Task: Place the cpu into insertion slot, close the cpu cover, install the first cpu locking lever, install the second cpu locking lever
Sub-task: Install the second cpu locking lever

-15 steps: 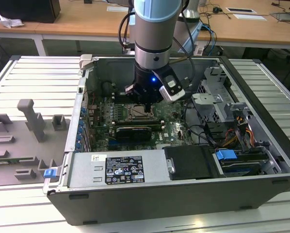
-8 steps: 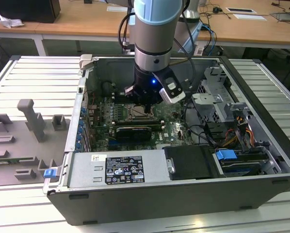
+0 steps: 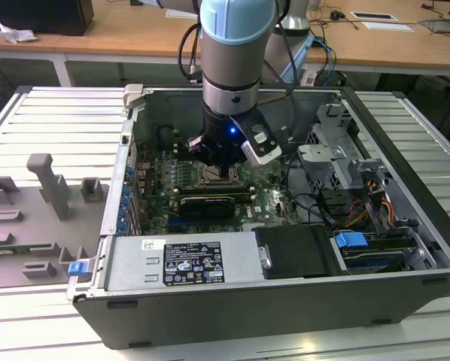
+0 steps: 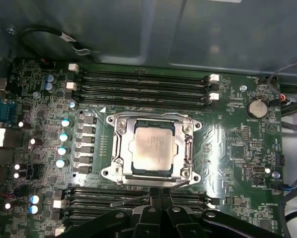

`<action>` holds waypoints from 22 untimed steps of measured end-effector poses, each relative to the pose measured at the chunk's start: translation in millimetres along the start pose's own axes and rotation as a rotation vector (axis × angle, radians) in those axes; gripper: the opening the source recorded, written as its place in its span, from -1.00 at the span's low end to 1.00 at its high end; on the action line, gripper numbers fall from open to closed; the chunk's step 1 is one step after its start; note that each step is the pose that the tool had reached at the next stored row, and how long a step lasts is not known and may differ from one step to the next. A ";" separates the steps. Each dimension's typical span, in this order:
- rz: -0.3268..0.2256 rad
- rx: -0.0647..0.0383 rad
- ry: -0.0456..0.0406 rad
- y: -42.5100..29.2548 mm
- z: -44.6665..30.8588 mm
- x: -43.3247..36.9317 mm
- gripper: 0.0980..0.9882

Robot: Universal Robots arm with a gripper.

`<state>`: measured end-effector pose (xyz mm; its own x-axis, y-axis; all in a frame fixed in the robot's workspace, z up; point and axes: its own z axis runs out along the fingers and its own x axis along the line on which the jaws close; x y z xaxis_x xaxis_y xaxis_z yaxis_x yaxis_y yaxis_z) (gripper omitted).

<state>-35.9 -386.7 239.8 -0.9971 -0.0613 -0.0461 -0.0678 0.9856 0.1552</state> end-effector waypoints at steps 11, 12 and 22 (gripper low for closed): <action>0.000 -0.003 -0.0003 0.0 2.4 6.3 -0.98; 0.000 -0.005 -0.0004 -0.3 3.1 9.0 -0.98; -0.001 -0.075 -0.0046 -9.7 19.9 36.5 -0.98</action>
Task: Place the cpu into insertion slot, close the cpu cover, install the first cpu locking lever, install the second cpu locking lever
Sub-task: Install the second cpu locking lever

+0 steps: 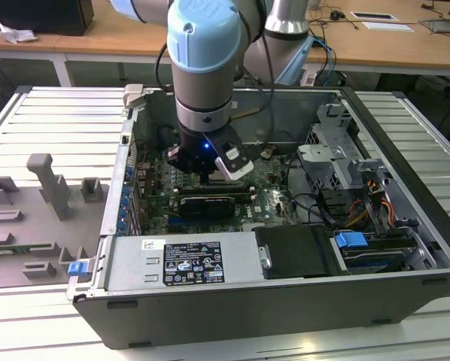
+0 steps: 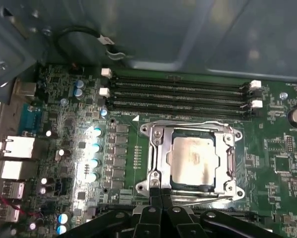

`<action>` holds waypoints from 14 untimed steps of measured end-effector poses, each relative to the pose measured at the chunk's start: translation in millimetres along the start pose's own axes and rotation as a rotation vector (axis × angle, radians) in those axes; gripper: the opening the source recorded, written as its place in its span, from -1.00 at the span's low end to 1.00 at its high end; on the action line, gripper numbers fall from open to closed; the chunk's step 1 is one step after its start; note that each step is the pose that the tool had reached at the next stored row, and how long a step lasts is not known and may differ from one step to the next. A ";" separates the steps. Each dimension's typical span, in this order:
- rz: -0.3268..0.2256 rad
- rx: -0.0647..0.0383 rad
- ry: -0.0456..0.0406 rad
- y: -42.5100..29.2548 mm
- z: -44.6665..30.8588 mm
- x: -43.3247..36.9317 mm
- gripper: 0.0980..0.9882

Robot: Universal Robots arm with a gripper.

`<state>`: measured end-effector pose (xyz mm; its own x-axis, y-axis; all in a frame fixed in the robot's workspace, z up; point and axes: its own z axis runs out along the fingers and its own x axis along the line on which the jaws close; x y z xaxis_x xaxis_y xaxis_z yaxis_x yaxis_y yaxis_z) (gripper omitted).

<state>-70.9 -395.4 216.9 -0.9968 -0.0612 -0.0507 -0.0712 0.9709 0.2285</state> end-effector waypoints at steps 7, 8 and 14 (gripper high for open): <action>0.000 -0.017 -0.0011 -7.1 -1.2 2.6 -0.98; 0.000 -0.022 -0.0014 -7.3 -0.3 3.4 -0.98; -0.009 -0.046 -0.0009 -9.4 10.1 9.6 -0.98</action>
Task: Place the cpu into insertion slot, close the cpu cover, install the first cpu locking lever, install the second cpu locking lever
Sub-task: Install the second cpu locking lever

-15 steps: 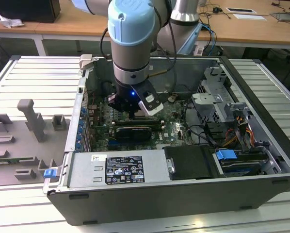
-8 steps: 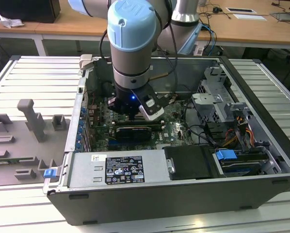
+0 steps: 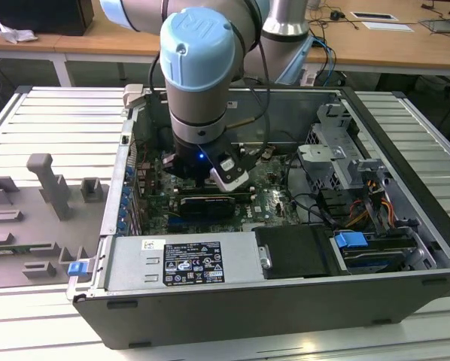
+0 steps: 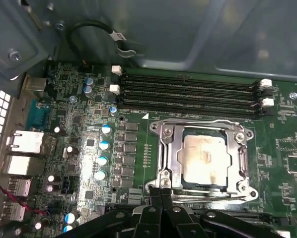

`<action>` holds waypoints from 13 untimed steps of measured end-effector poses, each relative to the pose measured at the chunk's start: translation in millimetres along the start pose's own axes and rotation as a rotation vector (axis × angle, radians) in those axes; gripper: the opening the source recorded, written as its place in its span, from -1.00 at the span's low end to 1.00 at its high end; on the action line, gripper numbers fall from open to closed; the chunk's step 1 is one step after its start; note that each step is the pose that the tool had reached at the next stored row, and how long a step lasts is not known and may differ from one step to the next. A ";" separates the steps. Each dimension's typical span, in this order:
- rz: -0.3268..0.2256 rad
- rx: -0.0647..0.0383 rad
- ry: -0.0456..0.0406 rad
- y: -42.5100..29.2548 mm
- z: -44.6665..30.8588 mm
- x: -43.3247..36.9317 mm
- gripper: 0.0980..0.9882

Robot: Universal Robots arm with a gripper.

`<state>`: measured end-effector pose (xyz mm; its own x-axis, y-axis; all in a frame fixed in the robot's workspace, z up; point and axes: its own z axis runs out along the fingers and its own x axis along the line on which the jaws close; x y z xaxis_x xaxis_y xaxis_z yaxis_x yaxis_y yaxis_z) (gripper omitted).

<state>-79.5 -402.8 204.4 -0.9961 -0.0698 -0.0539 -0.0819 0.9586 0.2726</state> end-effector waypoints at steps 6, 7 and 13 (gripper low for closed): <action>-0.003 -0.027 -0.0014 -2.1 7.5 1.3 -0.98; -0.004 -0.031 -0.0017 -2.2 8.1 1.6 -0.98; -0.007 -0.062 -0.0033 -2.1 9.4 7.3 -0.98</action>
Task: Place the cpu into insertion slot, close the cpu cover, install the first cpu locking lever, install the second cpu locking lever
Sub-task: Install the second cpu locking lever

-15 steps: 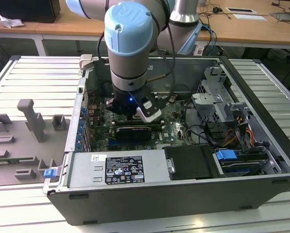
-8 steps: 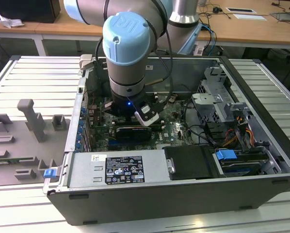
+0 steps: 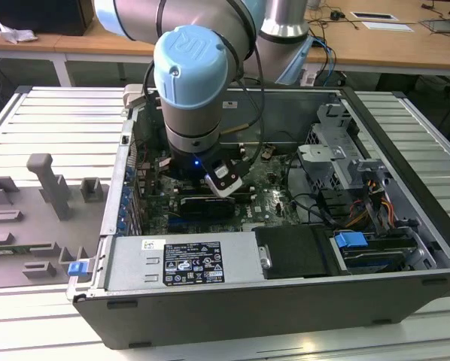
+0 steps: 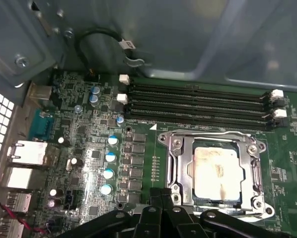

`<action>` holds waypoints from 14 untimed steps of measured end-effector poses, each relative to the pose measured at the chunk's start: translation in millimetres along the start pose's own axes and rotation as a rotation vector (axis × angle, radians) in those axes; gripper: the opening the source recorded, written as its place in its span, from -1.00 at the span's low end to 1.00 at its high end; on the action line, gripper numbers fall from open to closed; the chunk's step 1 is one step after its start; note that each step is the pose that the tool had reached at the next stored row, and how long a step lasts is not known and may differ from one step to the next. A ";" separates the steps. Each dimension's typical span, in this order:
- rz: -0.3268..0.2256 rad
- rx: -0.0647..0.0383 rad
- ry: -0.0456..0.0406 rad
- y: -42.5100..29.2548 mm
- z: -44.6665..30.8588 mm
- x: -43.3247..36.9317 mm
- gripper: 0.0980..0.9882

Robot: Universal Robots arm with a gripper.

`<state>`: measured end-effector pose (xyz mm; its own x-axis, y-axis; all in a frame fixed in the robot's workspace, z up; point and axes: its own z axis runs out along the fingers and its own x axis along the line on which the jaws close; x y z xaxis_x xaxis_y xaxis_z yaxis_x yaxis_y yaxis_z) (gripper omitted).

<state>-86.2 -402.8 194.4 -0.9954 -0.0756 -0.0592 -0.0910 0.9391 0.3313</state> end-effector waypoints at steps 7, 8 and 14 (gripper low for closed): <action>0.000 0.000 0.0001 4.0 -9.9 -0.5 -0.98; 0.000 0.000 0.0001 5.0 -11.3 -0.7 -0.98; 0.000 0.000 0.0008 10.2 -22.4 -1.7 -0.98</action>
